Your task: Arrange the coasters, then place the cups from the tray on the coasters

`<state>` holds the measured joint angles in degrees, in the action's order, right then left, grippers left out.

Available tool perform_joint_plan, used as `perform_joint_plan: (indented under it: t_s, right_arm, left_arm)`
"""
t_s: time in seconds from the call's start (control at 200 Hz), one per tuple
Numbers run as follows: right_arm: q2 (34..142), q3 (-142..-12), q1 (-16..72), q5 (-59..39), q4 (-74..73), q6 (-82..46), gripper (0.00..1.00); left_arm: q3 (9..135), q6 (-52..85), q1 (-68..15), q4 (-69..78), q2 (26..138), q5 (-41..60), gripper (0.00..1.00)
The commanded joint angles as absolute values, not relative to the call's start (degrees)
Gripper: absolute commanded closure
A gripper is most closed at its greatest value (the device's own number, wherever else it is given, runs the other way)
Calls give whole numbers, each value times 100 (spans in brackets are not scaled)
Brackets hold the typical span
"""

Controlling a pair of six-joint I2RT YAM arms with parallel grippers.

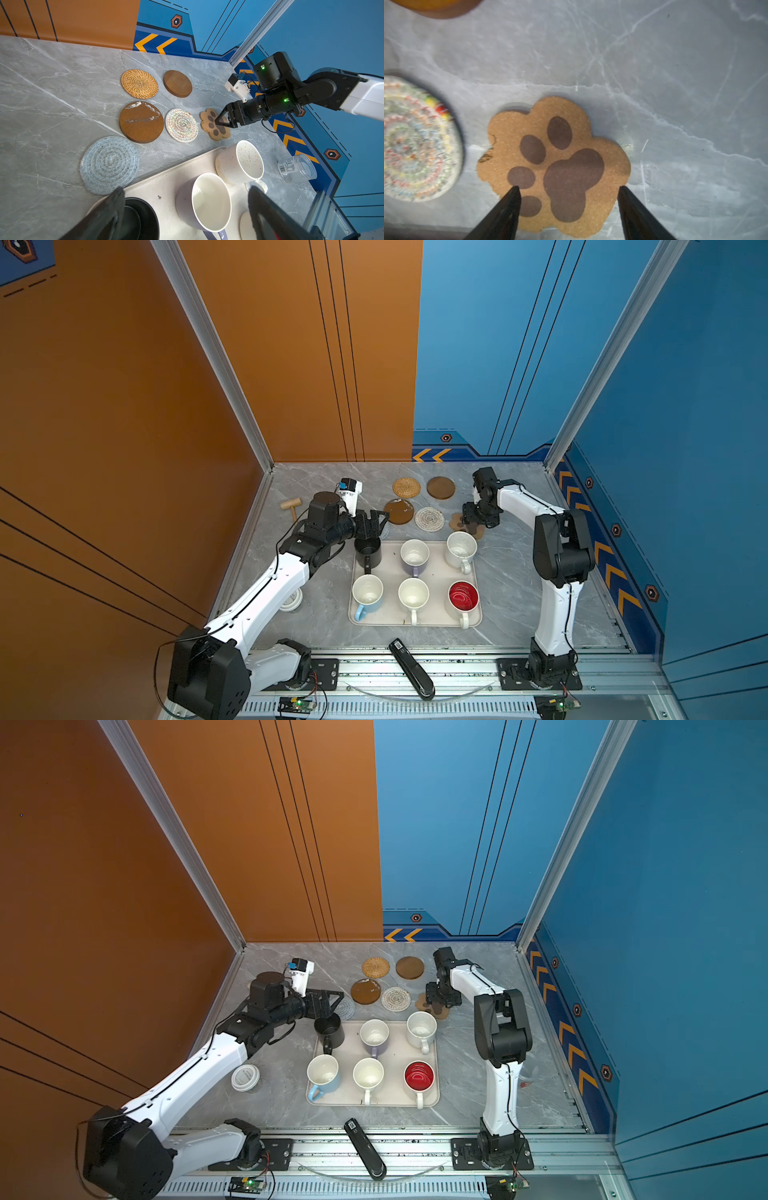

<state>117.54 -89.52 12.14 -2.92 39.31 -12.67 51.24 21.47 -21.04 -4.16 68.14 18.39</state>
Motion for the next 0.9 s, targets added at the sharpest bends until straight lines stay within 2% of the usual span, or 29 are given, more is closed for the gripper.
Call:
perform_joint_plan:
  t_s: [0.0, 0.23, 0.891]
  right_arm:
    - [11543, -9131, 1433, -526, 3938, -1059, 26]
    - [12044, -9689, 1696, -419, 4492, -936, 24]
    - [12544, -10171, 1868, 239, 5230, -1129, 21]
  left_arm:
    - [5163, 2119, -2195, -453, 6645, 1680, 7]
    - [4926, 2048, -2241, -373, 6514, 1641, 7]
    - [4520, 1951, -2238, -41, 6381, 1813, 6]
